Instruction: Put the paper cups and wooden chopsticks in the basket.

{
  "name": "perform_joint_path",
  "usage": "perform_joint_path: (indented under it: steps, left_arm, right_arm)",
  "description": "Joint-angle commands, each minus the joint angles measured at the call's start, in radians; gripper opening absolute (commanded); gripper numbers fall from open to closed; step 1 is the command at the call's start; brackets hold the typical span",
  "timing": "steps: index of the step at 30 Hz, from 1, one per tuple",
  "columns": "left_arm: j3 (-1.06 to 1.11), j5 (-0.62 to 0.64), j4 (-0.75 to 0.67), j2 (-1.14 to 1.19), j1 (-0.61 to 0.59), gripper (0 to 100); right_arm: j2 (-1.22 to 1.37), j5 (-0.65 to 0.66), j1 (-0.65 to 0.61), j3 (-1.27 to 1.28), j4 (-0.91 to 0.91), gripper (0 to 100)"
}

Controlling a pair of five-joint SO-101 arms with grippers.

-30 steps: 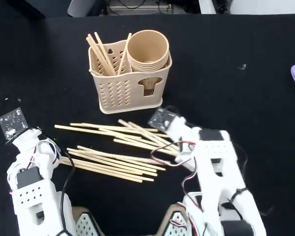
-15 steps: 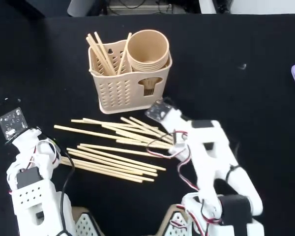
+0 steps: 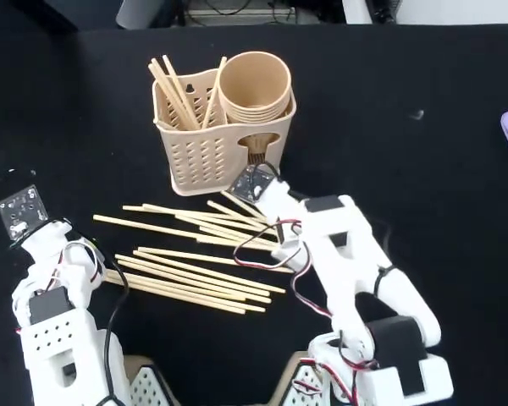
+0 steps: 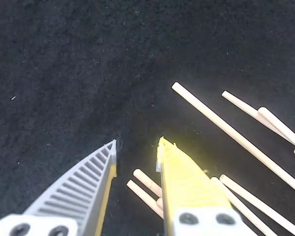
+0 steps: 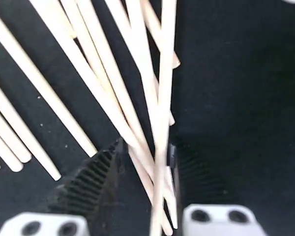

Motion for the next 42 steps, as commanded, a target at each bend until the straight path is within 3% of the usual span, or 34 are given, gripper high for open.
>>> perform_joint_path:
  steps: [1, 4, 15, 24, 32, 42]
  left_arm:
    - [-0.007, 0.008, -0.008, -0.006, 0.007, 15]
    - [-0.007, 0.008, -0.008, -0.005, 0.007, 15]
    - [0.004, 0.008, -0.012, -0.012, 0.007, 15]
    - [0.004, 0.008, -0.012, -0.012, 0.007, 15]
    - [0.004, 0.008, -0.012, -0.012, 0.007, 15]
    - [0.005, 0.008, -0.015, -0.012, 0.007, 15]
  right_arm:
    - [0.025, -0.005, -0.012, -0.044, -0.015, 7.4]
    - [-0.002, -0.012, -0.011, -0.062, -0.005, 0.8]
    - [-0.206, -0.012, -0.015, -0.044, 0.157, 1.5]
    - [-0.105, -0.014, -0.012, 0.062, 0.003, 15.6]
    - [-0.038, -0.014, -0.012, -0.042, 0.008, 0.7]
    - [-0.162, -0.048, -0.018, -0.119, 0.193, 1.1]
